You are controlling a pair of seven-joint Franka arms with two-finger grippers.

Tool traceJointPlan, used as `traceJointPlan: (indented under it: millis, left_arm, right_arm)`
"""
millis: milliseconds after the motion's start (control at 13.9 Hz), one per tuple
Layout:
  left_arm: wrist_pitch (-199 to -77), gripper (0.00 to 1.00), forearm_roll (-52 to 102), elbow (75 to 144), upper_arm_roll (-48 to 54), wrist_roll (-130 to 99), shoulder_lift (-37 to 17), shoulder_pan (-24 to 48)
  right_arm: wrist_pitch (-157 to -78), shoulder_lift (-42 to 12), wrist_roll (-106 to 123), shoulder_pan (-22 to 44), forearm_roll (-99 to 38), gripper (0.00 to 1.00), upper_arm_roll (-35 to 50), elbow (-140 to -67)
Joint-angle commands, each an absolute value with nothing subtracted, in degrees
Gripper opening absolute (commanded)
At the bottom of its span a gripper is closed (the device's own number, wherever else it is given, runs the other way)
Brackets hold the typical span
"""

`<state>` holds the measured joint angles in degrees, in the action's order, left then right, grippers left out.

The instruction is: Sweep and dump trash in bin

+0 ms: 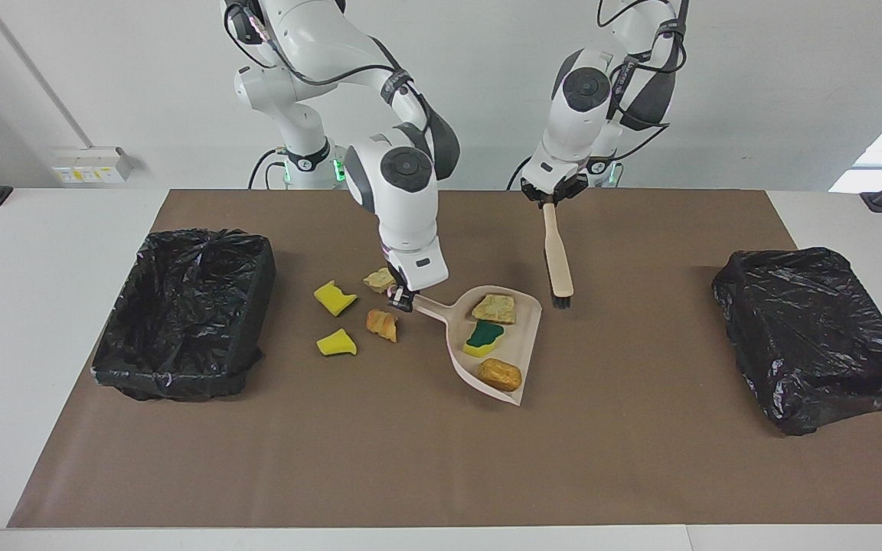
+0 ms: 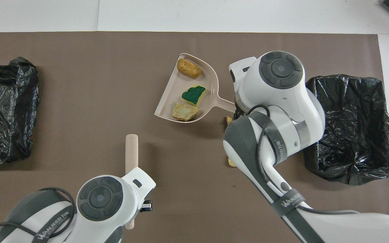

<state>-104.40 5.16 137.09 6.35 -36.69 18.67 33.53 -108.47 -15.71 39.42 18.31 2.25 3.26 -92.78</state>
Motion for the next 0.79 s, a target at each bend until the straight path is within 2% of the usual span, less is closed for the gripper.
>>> traceJointPlan:
  millis: [0, 144, 361, 721]
  left_arm:
    - [-110.3, 0.00, 5.2, 142.8, 6.2, -45.5, 22.4, 41.5]
    - [-113.7, 0.00, 6.1, 144.7, 6.2, -50.8, 22.2, 46.9]
    - [-117.8, 0.00, 12.1, 147.0, 6.2, -51.2, 21.2, 50.7]
    - [-126.0, 0.00, 15.5, 150.0, 6.2, -51.2, 19.3, 55.2]
  right_arm:
    - [-103.9, -12.8, 44.5, 11.4, 0.4, 0.00, 4.0, -91.6]
    - [-100.6, -10.8, 48.8, 6.1, 0.4, 0.00, 4.0, -91.1]
    - [-96.0, -10.0, 59.0, -3.2, 0.5, 0.00, 3.4, -89.6]
    - [-96.9, -9.9, 82.3, -19.7, 3.2, 0.00, 3.3, -89.4]
